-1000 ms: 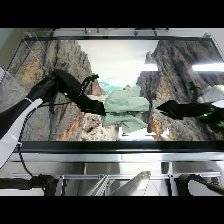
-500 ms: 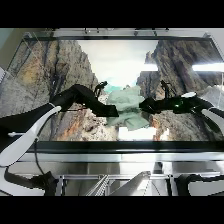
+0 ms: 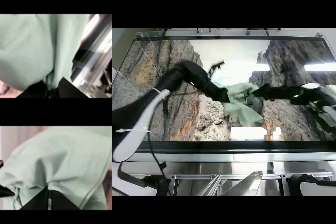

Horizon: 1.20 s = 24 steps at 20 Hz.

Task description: Fold the shirts.

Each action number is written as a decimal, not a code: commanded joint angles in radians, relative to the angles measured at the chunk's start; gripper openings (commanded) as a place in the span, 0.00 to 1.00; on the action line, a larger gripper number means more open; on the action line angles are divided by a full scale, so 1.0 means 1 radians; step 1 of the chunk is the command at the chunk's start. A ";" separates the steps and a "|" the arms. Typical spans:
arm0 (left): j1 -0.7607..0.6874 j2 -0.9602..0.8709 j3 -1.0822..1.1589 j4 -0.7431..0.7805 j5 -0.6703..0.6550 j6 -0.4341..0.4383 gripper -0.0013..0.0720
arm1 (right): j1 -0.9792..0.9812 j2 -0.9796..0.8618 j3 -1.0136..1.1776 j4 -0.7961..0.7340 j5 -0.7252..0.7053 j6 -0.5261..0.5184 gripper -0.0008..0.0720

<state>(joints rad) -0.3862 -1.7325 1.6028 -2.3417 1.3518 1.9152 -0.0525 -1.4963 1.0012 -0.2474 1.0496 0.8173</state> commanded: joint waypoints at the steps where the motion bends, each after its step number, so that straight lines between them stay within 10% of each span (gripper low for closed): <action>1: 0.104 0.122 0.159 0.064 0.287 0.006 0.05 | -0.101 0.248 0.009 0.017 0.028 -0.006 0.04; 8: 0.309 0.357 0.340 0.097 0.323 0.014 0.07 | -0.324 0.810 0.030 -0.014 -0.077 0.078 0.04; 10: 0.318 0.380 0.340 0.097 0.323 0.014 0.77 | -0.312 0.855 0.030 -0.079 -0.047 0.139 0.04; 11: 0.318 0.381 0.339 0.097 0.322 0.014 0.92 | -0.304 0.859 0.029 -0.123 -0.011 0.174 0.04; 21: 0.245 0.380 -0.215 0.098 0.100 0.034 0.92 | -0.245 0.639 -0.344 -0.474 -0.098 0.306 0.05; 24: 0.240 0.380 -0.380 0.090 0.092 0.033 0.92 | -0.283 0.507 -0.339 -0.618 -0.090 0.374 0.71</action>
<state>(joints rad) -0.1371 -1.3529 1.3773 -2.2429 1.4719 1.9453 -0.3122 -0.8860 0.6945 -0.7174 0.9844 1.1378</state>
